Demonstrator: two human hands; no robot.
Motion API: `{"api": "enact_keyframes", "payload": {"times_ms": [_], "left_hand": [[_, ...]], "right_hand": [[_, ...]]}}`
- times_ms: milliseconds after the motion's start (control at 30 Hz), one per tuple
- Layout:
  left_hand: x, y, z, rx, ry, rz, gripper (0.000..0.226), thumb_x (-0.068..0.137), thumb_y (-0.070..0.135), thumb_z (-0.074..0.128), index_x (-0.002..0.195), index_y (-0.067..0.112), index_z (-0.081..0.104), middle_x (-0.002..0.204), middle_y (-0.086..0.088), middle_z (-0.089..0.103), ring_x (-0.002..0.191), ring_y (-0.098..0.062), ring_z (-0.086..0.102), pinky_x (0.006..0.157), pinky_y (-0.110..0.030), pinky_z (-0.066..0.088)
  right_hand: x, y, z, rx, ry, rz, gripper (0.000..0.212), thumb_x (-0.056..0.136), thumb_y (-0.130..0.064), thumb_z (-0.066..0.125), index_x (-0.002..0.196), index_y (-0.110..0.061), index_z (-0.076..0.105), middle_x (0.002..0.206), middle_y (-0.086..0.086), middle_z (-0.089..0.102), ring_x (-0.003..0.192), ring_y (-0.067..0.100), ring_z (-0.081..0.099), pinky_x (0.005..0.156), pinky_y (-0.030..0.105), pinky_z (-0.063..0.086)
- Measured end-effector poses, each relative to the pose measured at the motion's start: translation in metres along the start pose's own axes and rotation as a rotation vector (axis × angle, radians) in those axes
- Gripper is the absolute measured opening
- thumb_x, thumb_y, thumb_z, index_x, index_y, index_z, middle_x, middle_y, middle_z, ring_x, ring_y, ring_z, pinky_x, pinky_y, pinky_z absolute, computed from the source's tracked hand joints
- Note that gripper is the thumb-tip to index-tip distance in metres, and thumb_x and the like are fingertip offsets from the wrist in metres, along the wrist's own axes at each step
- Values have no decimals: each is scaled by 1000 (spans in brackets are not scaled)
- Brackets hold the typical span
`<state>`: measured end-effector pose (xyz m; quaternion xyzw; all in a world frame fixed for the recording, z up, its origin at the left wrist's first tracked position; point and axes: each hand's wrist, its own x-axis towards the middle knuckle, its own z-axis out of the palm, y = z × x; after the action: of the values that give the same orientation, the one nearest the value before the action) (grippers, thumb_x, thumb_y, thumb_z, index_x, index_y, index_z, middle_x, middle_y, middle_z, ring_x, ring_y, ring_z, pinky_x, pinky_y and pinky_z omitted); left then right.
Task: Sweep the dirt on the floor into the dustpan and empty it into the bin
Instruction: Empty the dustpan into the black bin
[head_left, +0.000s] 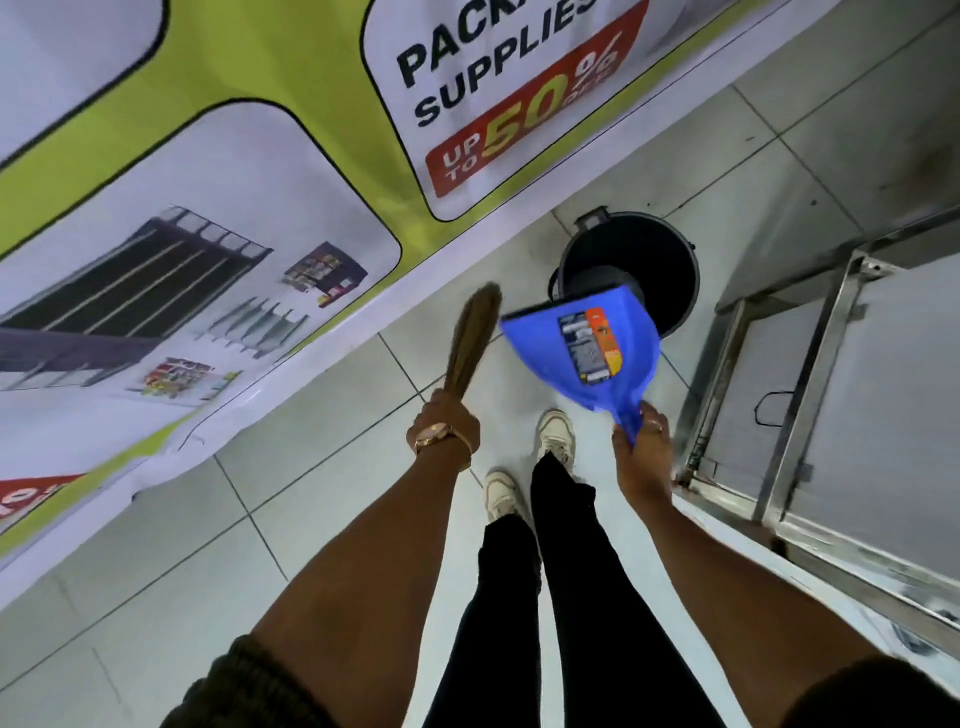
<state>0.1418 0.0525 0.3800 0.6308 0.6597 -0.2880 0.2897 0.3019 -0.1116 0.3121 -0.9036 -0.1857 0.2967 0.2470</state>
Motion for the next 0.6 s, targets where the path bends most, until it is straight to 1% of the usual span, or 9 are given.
{"api": "enact_keyframes", "payload": {"times_ms": [67,133,233,333,433,533,600], "left_hand": [[11,-20,18,0,-10,-15,41,95,23,40,133,9,40,133,-15,54,124,-34,50,103,-43,39],[34,-41,42,14,-38,-23,42,95,21,39,136,10,36,134,-16,53,124,-36,49,103,-43,37],[84,-69,89,35,-96,-31,50,94,20,39,142,9,28,133,-19,52,122,-38,51,102,-45,40],[156,-89,150,37,-122,-57,57,94,18,41,146,10,21,132,-22,53,119,-40,53,99,-47,44],[222,-102,204,43,-124,-67,65,96,17,39,153,13,9,141,-23,45,127,-40,47,104,-47,39],[287,-111,255,22,-46,-40,64,97,18,37,153,14,6,141,-25,43,127,-42,46,104,-48,37],[316,-114,279,-12,-11,-22,64,98,19,36,154,16,5,140,-25,42,125,-43,46,103,-50,36]], "right_hand": [[-19,18,9,-25,-19,-21,44,84,0,62,125,8,51,120,28,57,109,43,57,95,47,45],[-27,41,27,-73,-46,-53,42,80,-1,65,119,9,55,114,27,60,103,44,61,90,48,48],[-20,78,62,-146,-109,-58,44,73,5,72,114,7,58,110,23,63,97,44,62,85,51,49],[16,123,117,-244,-175,-87,43,71,1,73,111,7,59,111,22,63,96,45,62,84,51,49],[64,158,169,-333,-226,-129,46,70,-13,66,111,7,58,113,24,61,100,46,60,86,50,47],[113,182,221,-389,-262,-166,54,68,-20,60,116,5,57,117,24,59,106,44,57,91,48,45],[139,192,249,-408,-277,-189,53,69,-20,60,116,4,56,119,22,58,108,42,56,92,47,44]]}}
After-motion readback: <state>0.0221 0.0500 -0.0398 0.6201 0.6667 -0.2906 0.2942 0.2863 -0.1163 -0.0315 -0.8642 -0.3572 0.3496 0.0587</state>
